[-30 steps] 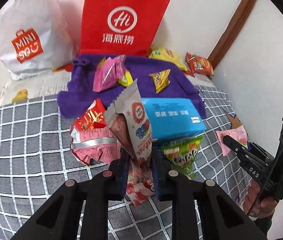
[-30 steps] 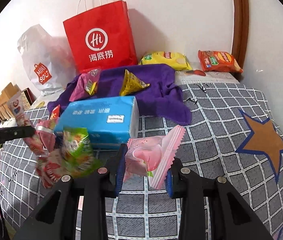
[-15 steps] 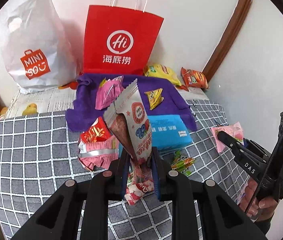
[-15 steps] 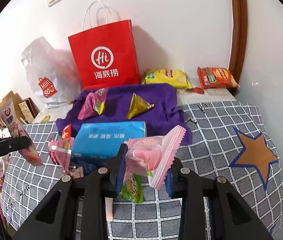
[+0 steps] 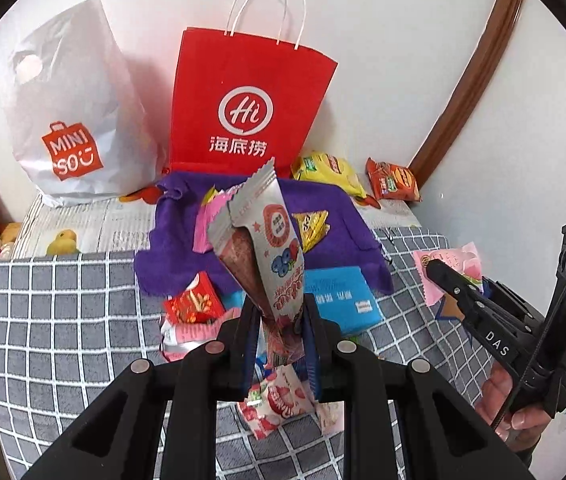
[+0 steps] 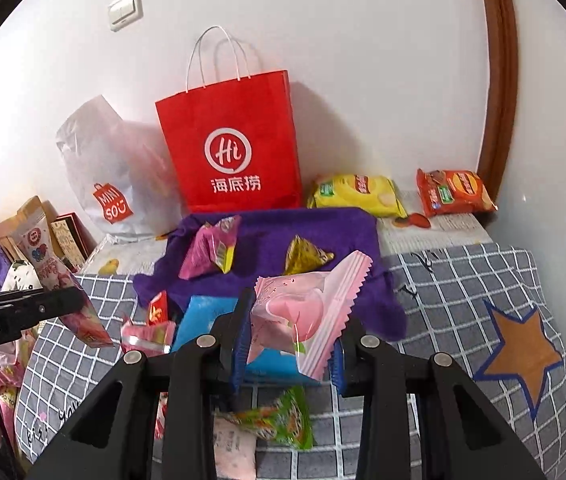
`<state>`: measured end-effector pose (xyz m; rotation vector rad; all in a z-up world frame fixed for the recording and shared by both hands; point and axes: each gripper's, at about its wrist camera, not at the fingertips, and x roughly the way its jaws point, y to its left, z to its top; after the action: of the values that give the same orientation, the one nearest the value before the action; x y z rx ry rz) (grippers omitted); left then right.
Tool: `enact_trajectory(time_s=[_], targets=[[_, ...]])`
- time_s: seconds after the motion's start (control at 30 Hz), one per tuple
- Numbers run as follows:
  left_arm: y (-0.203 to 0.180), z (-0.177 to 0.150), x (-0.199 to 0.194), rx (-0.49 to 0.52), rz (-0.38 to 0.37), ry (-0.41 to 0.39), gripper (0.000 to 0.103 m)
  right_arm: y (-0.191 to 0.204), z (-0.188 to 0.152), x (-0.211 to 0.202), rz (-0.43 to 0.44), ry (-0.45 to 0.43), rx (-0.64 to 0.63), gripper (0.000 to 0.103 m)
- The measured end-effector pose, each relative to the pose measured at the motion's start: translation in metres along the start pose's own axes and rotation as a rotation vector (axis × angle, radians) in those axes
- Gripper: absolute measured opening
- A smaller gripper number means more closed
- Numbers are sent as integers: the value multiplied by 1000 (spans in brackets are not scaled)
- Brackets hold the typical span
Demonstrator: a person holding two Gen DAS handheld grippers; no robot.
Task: Organize snacks
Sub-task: 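Carry the pink candy and white-red packet up toward the purple towel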
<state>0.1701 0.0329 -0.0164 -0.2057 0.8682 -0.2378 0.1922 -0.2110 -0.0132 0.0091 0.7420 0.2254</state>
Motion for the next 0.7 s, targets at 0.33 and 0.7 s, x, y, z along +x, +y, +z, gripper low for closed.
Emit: enact_trajectory(time_s=[0.33,0.7], targets=[[-3,27,9,10,2,-20,20,-4,26,15,-9,-24,0,32],[4,53,31,3,30,-19,20,-6,53,41,-4,-30,2,32]])
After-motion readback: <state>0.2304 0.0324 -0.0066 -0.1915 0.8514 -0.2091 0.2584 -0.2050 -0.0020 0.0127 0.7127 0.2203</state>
